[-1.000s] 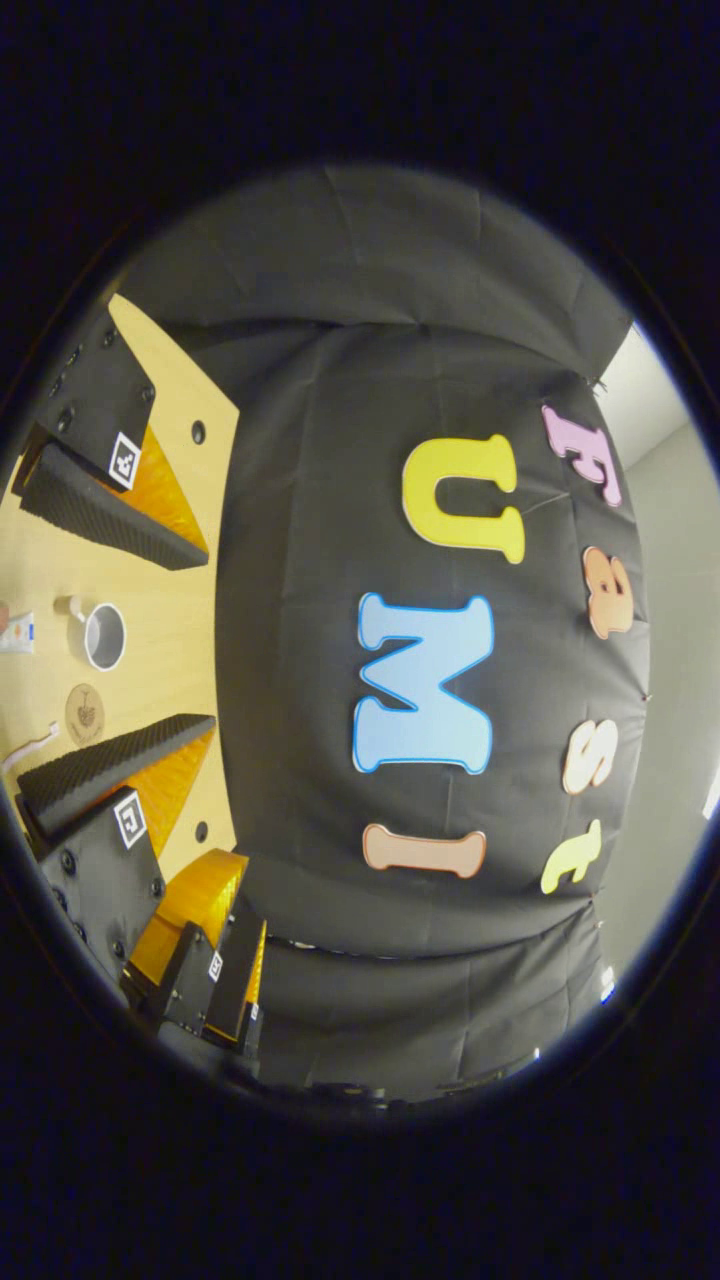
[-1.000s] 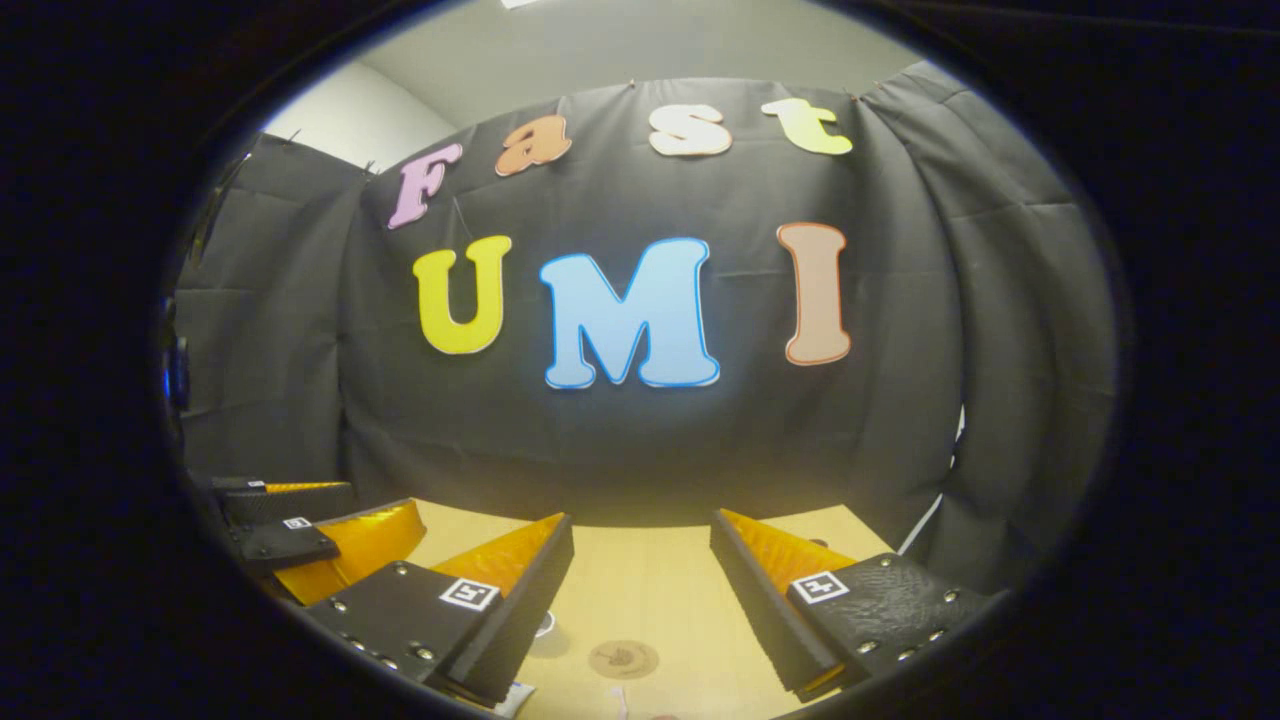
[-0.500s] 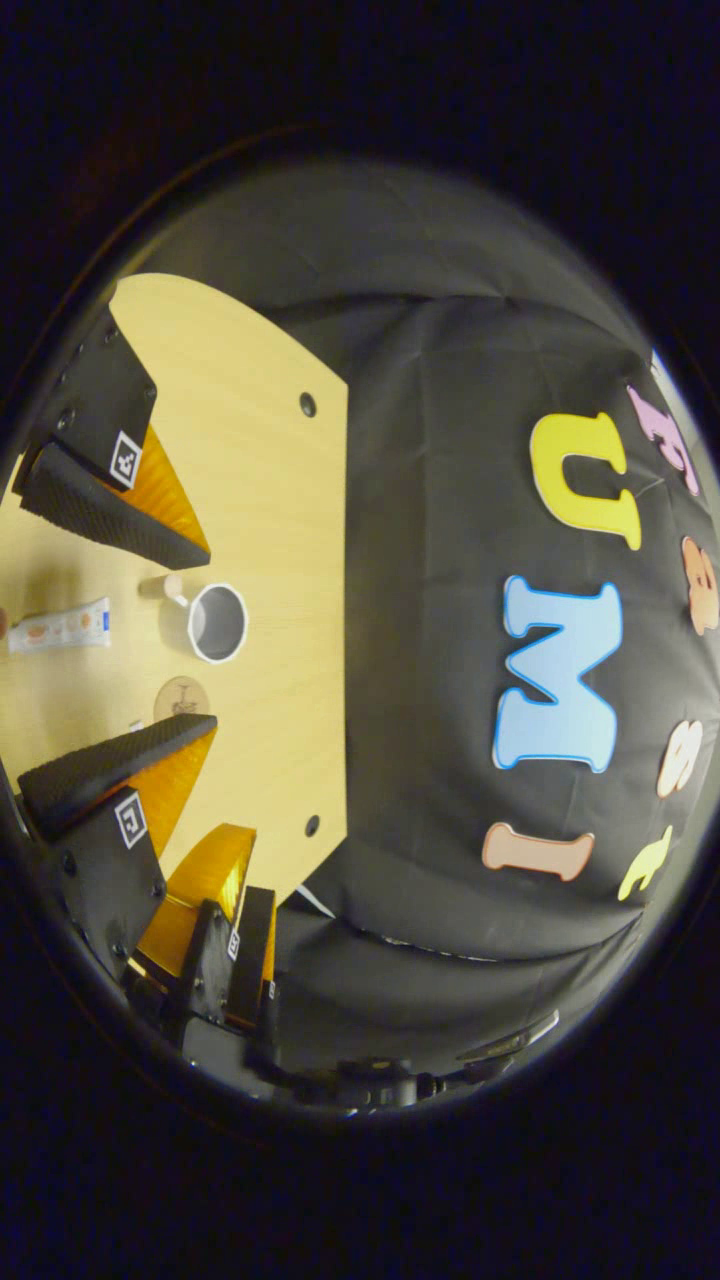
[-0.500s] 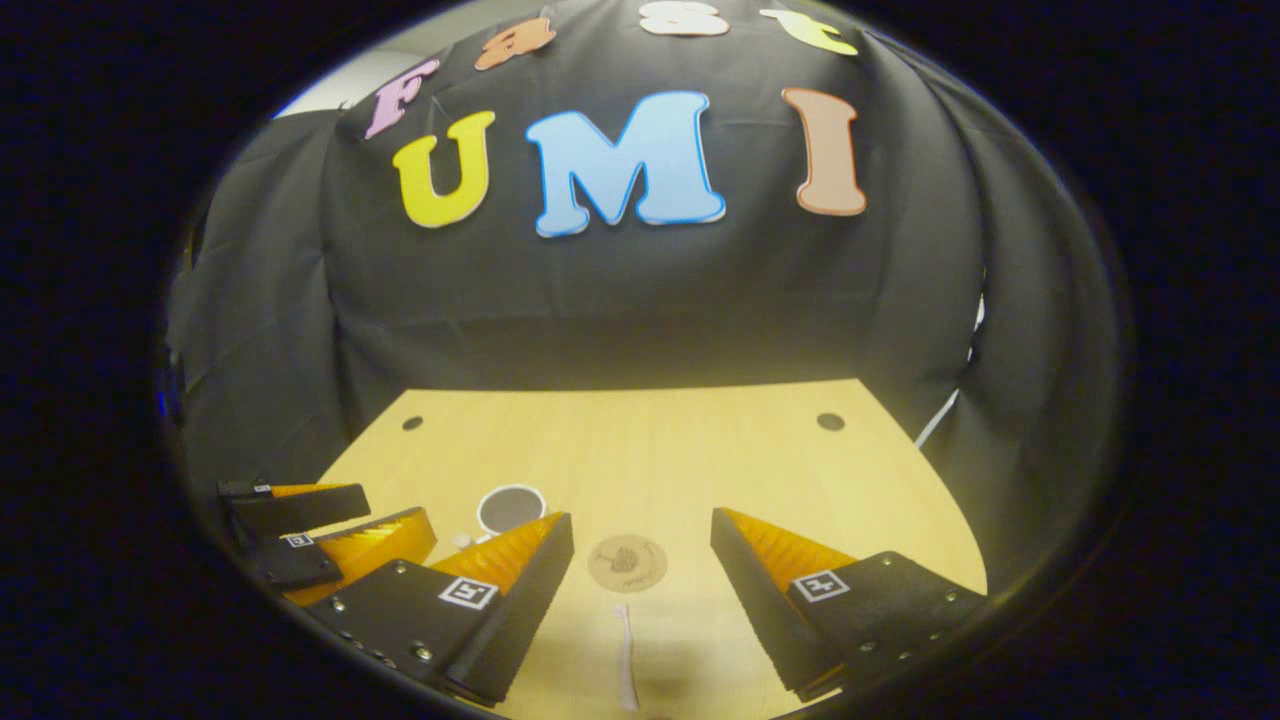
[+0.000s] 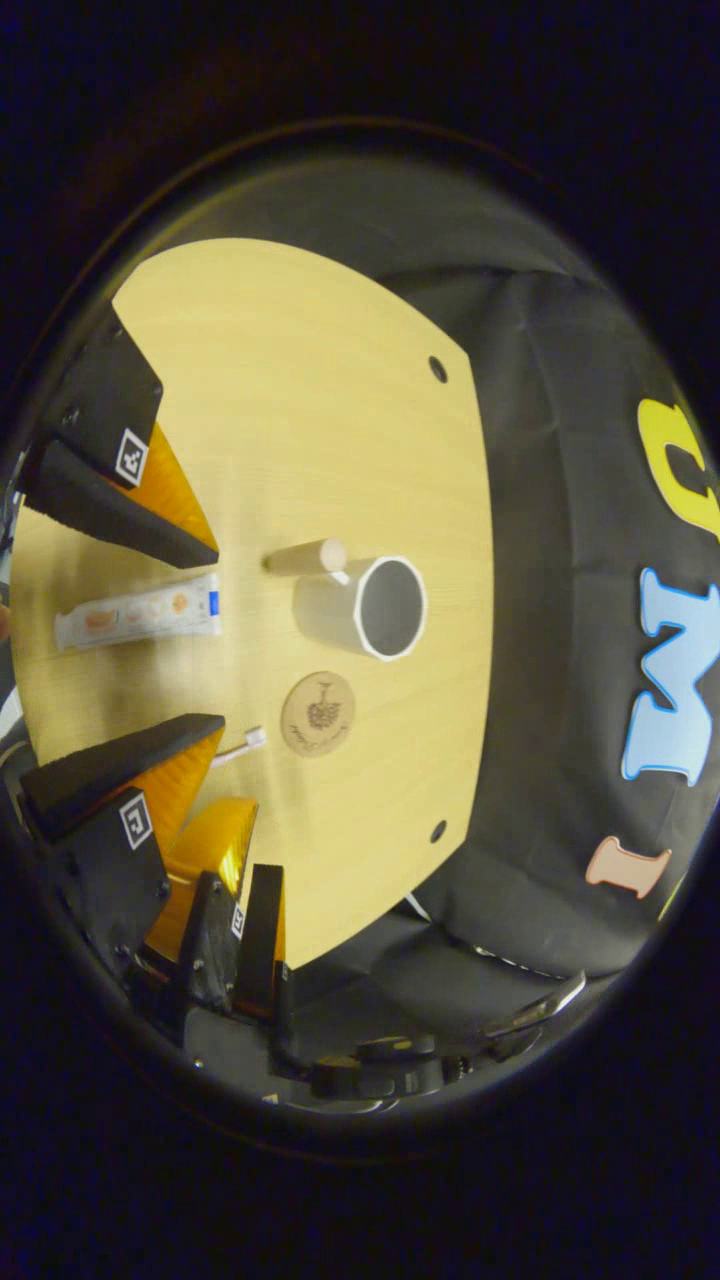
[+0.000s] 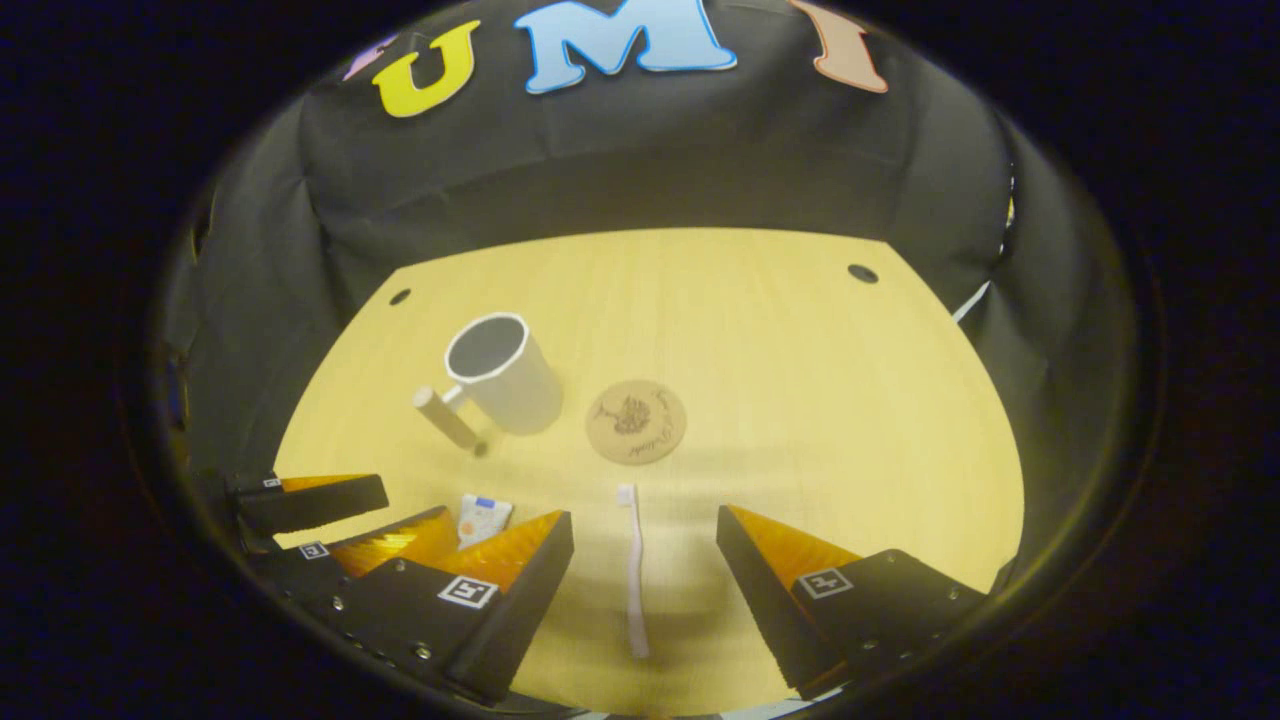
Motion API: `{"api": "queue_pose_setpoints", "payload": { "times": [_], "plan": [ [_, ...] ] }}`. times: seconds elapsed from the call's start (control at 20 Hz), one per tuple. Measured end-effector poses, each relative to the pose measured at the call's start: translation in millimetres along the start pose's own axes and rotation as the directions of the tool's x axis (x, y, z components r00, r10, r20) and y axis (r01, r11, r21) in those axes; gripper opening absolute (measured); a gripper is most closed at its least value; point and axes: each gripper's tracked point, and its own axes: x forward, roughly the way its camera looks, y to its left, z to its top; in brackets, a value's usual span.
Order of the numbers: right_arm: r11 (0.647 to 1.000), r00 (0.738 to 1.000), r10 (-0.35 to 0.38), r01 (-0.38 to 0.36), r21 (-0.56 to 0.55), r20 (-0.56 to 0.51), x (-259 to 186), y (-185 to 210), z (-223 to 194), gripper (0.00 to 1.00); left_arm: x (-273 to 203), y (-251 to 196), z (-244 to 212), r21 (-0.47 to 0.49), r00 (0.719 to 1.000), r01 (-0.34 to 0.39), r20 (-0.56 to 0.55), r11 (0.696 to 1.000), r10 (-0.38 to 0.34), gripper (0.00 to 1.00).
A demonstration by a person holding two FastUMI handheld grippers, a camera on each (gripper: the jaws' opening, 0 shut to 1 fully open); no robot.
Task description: Put the toothbrush and toothpaste on the desktop into the cup, then pick up the cup and place it on the coaster on the desktop.
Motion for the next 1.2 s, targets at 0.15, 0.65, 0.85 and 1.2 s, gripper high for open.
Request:
{"api": "queue_pose_setpoints", "payload": {
  "times": [0.15,0.65,0.85,1.2],
  "plan": [
    [1.000,0.995,0.012,-0.011,0.004,-0.097,15,1,-28,0.93,14,4,-27,0.007,0.995,-0.009,-0.096,1.000,0.010,0.96],
    [0.999,0.955,-0.031,0.019,-0.046,-0.296,41,-4,-81,0.93,51,15,-82,-0.009,0.957,-0.052,-0.286,0.999,0.047,0.96],
    [0.996,0.934,-0.060,0.032,-0.086,-0.353,43,-9,-91,0.93,61,17,-92,-0.040,0.940,-0.067,-0.338,0.997,0.049,0.96],
    [0.996,0.864,-0.076,0.045,-0.075,-0.497,41,-10,-96,0.96,65,34,-92,0.006,0.898,-0.144,-0.419,0.990,0.133,0.92]
  ]
}}
